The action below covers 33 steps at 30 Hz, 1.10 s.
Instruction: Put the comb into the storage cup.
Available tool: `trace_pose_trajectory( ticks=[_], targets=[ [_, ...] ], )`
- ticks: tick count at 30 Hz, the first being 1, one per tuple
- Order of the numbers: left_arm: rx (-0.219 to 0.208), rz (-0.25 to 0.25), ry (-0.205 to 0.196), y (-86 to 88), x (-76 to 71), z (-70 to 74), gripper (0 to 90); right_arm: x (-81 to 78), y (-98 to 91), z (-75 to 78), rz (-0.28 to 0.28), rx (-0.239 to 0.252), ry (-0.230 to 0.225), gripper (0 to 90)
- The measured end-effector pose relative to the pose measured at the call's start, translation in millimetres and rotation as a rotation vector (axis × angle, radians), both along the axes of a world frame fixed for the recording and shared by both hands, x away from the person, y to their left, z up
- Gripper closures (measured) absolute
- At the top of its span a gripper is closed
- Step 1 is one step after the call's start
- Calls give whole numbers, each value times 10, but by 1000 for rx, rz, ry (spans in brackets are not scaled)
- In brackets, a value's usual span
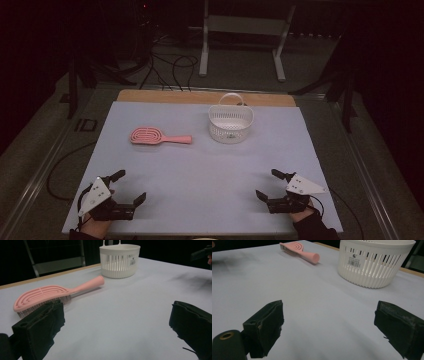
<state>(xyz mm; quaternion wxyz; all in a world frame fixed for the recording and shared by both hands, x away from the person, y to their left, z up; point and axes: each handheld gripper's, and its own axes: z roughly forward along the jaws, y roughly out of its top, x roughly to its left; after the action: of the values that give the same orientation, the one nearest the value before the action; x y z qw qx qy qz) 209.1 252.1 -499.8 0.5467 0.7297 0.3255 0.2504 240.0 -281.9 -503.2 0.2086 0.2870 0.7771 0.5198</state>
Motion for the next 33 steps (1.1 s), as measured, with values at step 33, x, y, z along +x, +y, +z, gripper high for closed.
trace_pose_trajectory(
  ticks=[33],
  targets=[
    [2, -68, 26, -156, -8, 124, 0, -29, 27, 42, -9, 12, -9, 88]
  ],
)
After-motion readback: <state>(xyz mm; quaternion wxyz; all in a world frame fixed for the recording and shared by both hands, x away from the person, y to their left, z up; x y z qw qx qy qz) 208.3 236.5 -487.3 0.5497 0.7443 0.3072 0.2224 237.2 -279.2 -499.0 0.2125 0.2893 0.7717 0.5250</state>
